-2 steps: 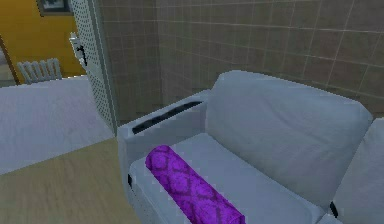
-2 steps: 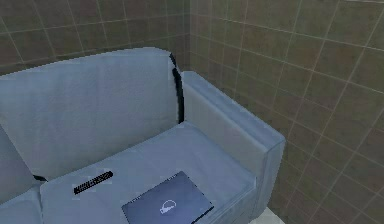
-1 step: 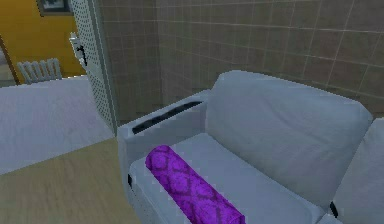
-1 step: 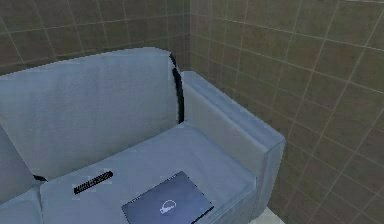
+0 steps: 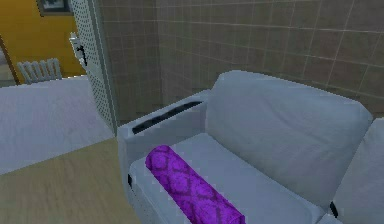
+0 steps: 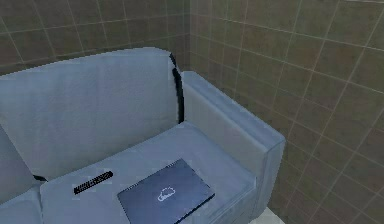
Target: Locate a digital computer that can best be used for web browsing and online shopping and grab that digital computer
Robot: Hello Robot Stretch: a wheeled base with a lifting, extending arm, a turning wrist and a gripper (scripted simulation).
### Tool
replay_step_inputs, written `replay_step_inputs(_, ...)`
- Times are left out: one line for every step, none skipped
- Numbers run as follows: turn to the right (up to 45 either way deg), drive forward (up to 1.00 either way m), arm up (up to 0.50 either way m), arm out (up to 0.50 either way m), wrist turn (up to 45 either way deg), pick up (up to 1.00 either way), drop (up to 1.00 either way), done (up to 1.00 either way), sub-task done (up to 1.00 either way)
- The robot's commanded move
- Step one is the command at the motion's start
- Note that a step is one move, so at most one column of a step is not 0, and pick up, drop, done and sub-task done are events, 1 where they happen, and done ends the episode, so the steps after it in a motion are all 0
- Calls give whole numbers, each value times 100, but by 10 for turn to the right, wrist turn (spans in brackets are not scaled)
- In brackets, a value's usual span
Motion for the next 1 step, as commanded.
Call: replay_step_inputs(0, 0, 0, 0, 0, 0, 0, 100, 0)
